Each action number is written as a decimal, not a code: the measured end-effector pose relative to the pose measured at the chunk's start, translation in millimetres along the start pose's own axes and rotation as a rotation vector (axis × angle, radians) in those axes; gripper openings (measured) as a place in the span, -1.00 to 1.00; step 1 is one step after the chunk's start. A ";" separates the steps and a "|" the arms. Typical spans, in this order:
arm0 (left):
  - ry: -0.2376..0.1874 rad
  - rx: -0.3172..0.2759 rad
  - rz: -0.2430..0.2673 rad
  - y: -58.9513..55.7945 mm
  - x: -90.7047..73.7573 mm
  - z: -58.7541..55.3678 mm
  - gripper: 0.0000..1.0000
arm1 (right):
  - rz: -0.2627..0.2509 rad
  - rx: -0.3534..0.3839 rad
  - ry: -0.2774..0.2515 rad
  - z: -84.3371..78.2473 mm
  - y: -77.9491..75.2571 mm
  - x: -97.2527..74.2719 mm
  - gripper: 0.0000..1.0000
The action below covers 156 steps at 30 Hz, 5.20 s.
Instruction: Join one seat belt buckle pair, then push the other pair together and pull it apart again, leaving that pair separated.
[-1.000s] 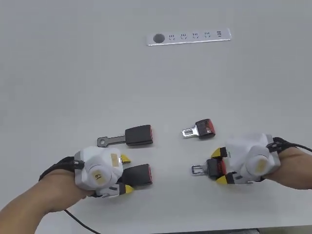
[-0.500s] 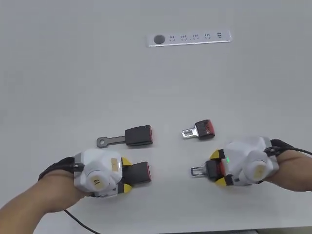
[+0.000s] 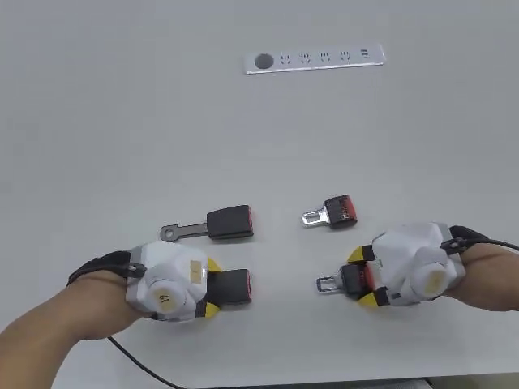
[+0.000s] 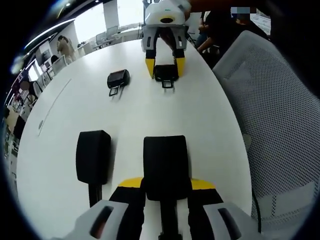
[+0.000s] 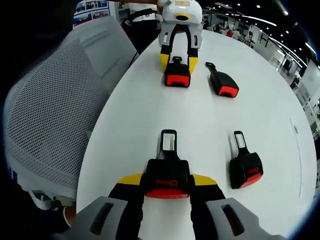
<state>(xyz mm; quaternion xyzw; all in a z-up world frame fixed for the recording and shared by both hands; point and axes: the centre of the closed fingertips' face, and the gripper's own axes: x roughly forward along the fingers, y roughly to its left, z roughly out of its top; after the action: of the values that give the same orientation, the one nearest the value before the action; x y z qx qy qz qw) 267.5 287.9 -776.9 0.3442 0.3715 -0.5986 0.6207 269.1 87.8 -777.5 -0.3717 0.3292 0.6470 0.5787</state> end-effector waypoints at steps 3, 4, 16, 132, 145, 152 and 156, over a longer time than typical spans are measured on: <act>0.004 0.013 -0.007 -0.2 0.3 0.0 -0.33 | -0.001 0.003 0.000 0.3 0.0 0.1 -0.35; 0.004 0.016 -0.010 -0.3 0.1 -0.6 -0.33 | -0.001 0.007 -0.001 0.5 -0.1 0.1 -0.35; 0.005 0.029 -0.020 -0.2 -1.3 1.8 -0.33 | -0.011 0.022 0.006 1.7 -0.7 0.8 -0.36; -0.007 0.017 -0.001 -1.5 -0.2 2.3 -0.36 | -0.088 0.114 -0.210 123.3 -9.3 65.8 -0.42; -0.007 0.011 0.003 -1.7 0.9 0.3 -0.36 | -0.083 0.115 -0.205 126.2 -8.5 67.4 -0.43; -0.018 -0.004 0.011 -1.9 1.1 1.4 -0.37 | -0.084 0.121 -0.203 126.6 -9.0 67.8 -0.43; -0.014 -0.006 0.014 -1.6 1.1 1.7 -0.37 | -0.086 0.119 -0.197 126.8 -9.6 68.1 -0.43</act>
<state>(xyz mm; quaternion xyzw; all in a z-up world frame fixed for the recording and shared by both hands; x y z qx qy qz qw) 266.1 285.8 -777.0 0.3408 0.3663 -0.5957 0.6284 262.2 231.8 -771.9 -0.2851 0.2926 0.6343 0.6563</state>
